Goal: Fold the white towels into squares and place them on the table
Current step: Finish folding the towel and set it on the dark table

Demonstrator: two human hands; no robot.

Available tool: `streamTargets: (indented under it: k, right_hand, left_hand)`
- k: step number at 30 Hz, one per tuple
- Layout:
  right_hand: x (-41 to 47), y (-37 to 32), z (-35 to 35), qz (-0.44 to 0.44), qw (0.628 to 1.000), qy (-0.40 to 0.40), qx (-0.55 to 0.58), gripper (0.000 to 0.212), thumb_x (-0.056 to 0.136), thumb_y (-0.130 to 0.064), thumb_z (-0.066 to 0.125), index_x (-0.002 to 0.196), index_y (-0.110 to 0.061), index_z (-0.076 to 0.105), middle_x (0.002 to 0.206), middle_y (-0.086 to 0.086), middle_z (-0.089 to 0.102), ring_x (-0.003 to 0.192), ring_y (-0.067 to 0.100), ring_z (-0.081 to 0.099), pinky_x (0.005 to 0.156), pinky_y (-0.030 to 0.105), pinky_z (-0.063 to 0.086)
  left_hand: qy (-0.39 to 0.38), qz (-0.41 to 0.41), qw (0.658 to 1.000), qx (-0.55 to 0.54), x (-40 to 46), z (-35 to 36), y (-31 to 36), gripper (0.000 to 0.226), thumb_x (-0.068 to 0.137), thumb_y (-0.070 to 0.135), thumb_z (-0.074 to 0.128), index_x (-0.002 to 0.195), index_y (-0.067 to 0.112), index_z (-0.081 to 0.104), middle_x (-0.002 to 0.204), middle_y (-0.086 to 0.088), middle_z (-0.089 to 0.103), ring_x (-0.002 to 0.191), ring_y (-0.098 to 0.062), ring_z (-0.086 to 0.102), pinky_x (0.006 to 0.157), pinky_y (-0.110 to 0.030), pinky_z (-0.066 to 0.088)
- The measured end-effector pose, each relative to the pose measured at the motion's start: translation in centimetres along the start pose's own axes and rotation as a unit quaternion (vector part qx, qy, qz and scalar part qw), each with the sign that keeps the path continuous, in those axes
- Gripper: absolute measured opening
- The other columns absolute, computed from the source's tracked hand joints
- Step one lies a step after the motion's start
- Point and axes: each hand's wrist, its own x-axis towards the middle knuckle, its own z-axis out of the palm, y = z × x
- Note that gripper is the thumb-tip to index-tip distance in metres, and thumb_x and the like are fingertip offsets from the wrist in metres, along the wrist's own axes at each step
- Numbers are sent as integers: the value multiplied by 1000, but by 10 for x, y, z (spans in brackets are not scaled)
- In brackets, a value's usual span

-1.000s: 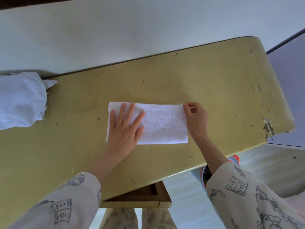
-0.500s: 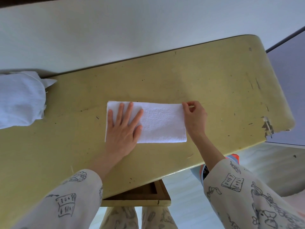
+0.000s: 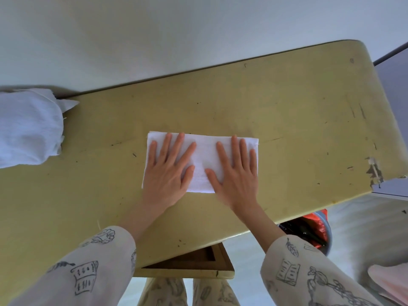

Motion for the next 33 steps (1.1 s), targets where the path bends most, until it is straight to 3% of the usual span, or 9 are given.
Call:
streamTargets:
  k: [9, 11, 13, 16, 20, 26, 28, 31, 33]
  right_hand:
    - [0, 1, -6, 15, 997, -56, -45, 69, 87, -63, 25, 146, -28, 23, 155, 13, 20, 142, 30, 12, 112, 54, 9]
    - [0, -1, -7, 19, 997, -63, -47, 69, 88, -64, 23, 146, -27, 22, 155, 13, 19, 142, 30, 10, 112, 54, 8]
    - [1, -2, -8, 20, 997, -65, -48, 69, 88, -64, 21, 146, -27, 22, 155, 13, 20, 142, 30, 10, 112, 54, 8]
    - [1, -2, -8, 21, 996, -67, -52, 69, 88, -64, 20, 146, -27, 20, 155, 13, 19, 142, 30, 10, 112, 54, 8]
    - [1, -3, -8, 24, 996, -72, -55, 70, 88, -64, 18, 147, -27, 17, 155, 13, 18, 143, 30, 9, 112, 54, 8]
    - [1, -3, -8, 25, 996, -73, -52, 69, 89, -64, 19, 147, -27, 16, 156, 11, 16, 143, 29, 8, 112, 53, 6]
    - [1, -3, -8, 24, 996, -72, -54, 69, 89, -64, 18, 148, -27, 16, 156, 11, 16, 143, 29, 8, 113, 53, 7]
    - [0, -2, -8, 22, 996, -72, -52, 69, 89, -64, 17, 148, -27, 15, 156, 11, 15, 144, 29, 9, 113, 53, 7]
    - [0, -2, -8, 22, 996, -68, -51, 69, 89, -64, 17, 148, -27, 16, 156, 10, 15, 143, 28, 9, 113, 53, 7]
  left_hand:
    - [-35, -73, 996, -46, -17, -7, -37, 54, 96, 36, 19, 146, 16, 21, 155, -8, 18, 142, -27, 14, 114, -50, 11]
    - [10, -173, 979, -108, -21, -16, -40, 53, 96, 35, 27, 142, 8, 28, 149, -14, 28, 139, -30, 21, 113, -47, 14]
    - [78, -301, 939, -145, -20, -28, -37, 44, 93, 32, 46, 126, 3, 47, 133, -19, 43, 126, -36, 35, 104, -46, 26]
    - [24, -427, 887, -176, -11, -40, -26, 45, 86, 43, 58, 113, 7, 55, 123, -16, 43, 116, -34, 35, 97, -43, 25]
    - [-49, -442, 870, -211, 4, -46, -16, 44, 86, 42, 59, 112, 7, 58, 122, -15, 40, 116, -32, 34, 99, -39, 25]
    - [-69, -407, 880, -233, 13, -56, -9, 29, 92, 30, 51, 109, 6, 53, 101, -6, 55, 91, -25, 51, 72, -33, 36]
    - [-81, -436, 848, -291, 13, -59, -12, 30, 91, 26, 55, 110, 5, 47, 95, -1, 54, 83, -21, 51, 69, -34, 38]
    - [-109, -463, 764, -435, 14, -61, -23, 38, 83, 18, 67, 113, 2, 52, 103, -3, 62, 91, -23, 60, 79, -38, 50]
    - [-124, -456, 738, -483, 14, -63, -25, 33, 83, 17, 67, 112, 4, 57, 104, -6, 64, 94, -25, 62, 80, -38, 52]
